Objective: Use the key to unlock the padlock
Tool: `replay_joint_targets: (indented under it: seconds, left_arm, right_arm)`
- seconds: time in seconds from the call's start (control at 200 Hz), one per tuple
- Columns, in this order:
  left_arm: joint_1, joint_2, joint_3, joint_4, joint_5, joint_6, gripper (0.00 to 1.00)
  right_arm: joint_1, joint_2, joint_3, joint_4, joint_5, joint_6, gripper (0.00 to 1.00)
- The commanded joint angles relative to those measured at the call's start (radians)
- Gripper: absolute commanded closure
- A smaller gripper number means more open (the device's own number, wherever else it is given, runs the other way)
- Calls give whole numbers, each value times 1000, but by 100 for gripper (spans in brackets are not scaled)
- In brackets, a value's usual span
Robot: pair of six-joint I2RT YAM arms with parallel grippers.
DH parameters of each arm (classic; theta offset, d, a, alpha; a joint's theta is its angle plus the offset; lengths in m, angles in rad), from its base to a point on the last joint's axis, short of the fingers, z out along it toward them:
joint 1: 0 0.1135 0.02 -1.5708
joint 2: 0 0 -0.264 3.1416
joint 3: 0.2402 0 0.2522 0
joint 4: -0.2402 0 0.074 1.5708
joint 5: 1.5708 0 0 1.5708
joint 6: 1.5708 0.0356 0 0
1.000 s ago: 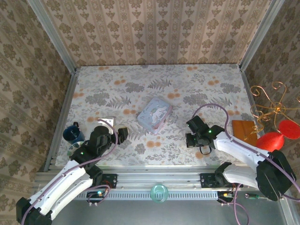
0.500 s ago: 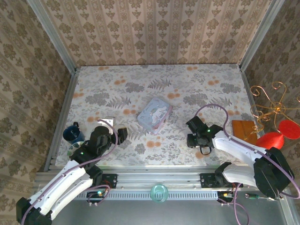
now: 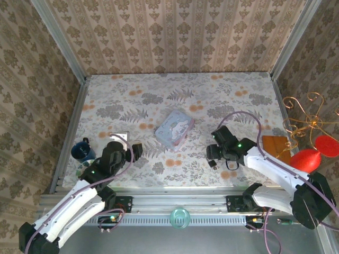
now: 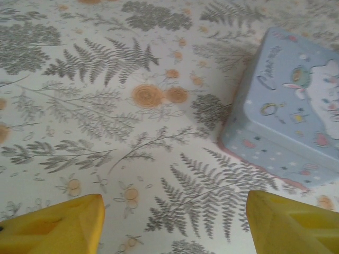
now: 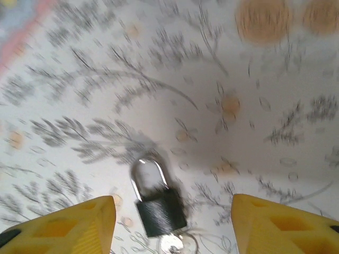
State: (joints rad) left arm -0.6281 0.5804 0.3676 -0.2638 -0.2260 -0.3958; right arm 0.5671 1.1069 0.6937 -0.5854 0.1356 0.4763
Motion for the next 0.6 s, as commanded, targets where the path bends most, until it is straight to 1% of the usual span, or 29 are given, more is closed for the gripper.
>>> replay_joint_targets:
  seconds: [0.0,0.015,0.02,0.035,0.045,0.06,0.1,0.12,0.125,0.13,0.135,0.145,0.26,0.305,0.35,0.415,0.5,0.55,0.59,0.595]
  left_arm:
    - [24,65,88,-25,-96,63,26]
    - [28,78,98,-24,-107,68,25]
    - [28,82,102,-24,-111,68,23]
    - [31,91,111,-23,-123,71,8]
    - [32,101,117,-21,-134,73,3]
    - [33,113,127,-20,-147,74,0]
    - [35,143,152,-16,-190,75,0]
    - [36,156,162,-10,-206,81,0]
    - [36,159,164,-8,-209,84,0]
    - [36,162,167,-6,-212,87,0]
    - [36,164,169,-4,-216,89,0]
    - [36,168,172,2,-222,94,0]
    - [36,211,181,94,-313,163,0]
    - [36,219,159,173,-354,220,0]
    - [39,231,124,266,-420,281,0]
    - [72,278,94,367,-489,361,0]
    - [138,365,117,366,-491,408,0]
    - [163,416,125,379,-478,427,0]
    - [166,449,122,407,-458,448,0]
    - [179,453,121,411,-456,451,0]
  right_arm:
    - [-4,-25,36,169,5,-141,36]
    - [-4,-25,30,202,1,-161,35]
    - [-5,-25,28,212,0,-169,35]
    - [-6,-25,20,245,-1,-189,34]
    - [-6,-24,14,266,1,-205,33]
    - [-6,-23,8,297,7,-222,32]
    - [-6,-18,-8,369,25,-264,30]
    - [-6,-15,-14,401,41,-280,19]
    - [-6,-13,-16,408,45,-285,10]
    - [-6,-13,-18,415,48,-288,5]
    - [-6,-11,-20,425,52,-293,2]
    - [-7,-8,-23,440,59,-304,1]
    - [-13,26,-53,580,115,-449,0]
    - [-14,38,-68,627,154,-508,0]
    - [-23,50,-90,679,194,-549,0]
    - [-68,51,-117,720,190,-586,0]
    - [-136,53,-138,729,150,-604,0]
    - [-160,69,-151,749,159,-614,0]
    - [-177,86,-162,769,171,-617,0]
    - [-180,89,-163,773,172,-618,0]
